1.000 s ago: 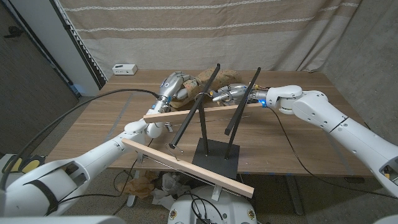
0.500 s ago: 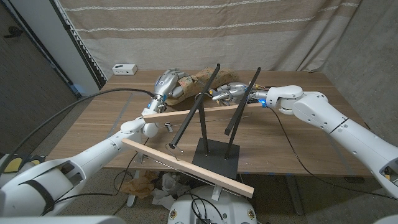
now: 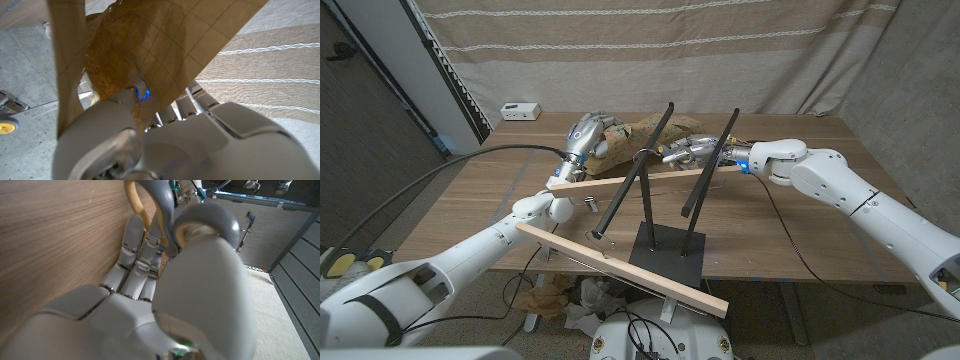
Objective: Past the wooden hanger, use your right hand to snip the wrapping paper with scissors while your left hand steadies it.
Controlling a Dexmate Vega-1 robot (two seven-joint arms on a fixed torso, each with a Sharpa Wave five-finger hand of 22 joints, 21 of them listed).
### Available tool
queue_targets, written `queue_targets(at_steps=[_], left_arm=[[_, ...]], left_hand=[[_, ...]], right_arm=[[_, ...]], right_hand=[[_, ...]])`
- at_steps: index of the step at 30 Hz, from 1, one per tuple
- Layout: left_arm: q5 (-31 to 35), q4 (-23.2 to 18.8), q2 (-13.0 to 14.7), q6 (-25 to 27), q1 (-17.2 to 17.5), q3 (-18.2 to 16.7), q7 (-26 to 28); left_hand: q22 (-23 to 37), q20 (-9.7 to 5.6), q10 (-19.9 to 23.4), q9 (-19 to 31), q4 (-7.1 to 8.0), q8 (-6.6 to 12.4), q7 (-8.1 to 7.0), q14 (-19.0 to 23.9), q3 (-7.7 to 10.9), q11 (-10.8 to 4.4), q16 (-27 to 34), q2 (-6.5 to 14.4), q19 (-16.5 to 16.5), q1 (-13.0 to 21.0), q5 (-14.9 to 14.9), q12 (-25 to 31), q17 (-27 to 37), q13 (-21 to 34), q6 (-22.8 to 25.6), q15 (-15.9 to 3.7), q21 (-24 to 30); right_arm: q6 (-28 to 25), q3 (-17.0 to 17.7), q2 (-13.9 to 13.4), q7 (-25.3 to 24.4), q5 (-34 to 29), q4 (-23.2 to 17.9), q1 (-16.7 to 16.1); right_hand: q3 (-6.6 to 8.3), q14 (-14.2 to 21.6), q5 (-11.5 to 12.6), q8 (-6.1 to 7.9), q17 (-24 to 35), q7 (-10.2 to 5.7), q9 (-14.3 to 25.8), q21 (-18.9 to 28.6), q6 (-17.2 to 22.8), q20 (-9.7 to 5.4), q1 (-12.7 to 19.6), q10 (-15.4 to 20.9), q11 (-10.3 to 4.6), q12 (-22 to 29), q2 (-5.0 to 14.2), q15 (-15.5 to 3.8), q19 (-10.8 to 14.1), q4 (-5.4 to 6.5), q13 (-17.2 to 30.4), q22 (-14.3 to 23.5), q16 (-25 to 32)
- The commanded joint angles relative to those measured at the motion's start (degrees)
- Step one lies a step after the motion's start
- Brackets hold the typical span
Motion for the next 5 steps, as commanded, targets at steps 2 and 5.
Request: queue_targets(at_steps=[2,5], left_arm=[[0.0,-1.0,0.4,1.2,0.9,-0.5,0.1],[0.1,-0.9,0.4,1.1,0.9,-0.5,0.3]], left_hand=[[0.1,-4.83,0.5,0.2,-0.41,0.26,-0.15,0.3,0.16,0.17,0.2,0.1,0.1,0.4,-0.2,0.3,0.2,0.1,0.3,-9.9,0.2],[0.1,-4.82,0.5,0.2,-0.42,0.24,-0.14,0.3,0.16,0.16,0.2,0.1,0.1,0.4,-0.2,0.3,0.2,0.1,0.3,-9.92,0.3]], right_arm=[[0.4,-1.0,0.6,1.3,-1.0,1.4,1.2],[0.8,-1.0,0.7,1.6,-1.0,1.6,1.1]], right_hand=[[0.5,3.6,-0.2,0.14,17.8,0.02,0.3,0.4,-0.1,-6.97,8.1,7.5,-6.93,15.3,8.59,-3.78,-0.5,-0.19,31.9,0.0,2.0],[0.55,3.5,-0.2,0.19,17.9,-0.08,0.3,0.4,0.0,-6.96,8.0,7.6,-6.93,15.6,8.7,-3.73,-0.4,-0.12,32.3,0.0,2.1]])
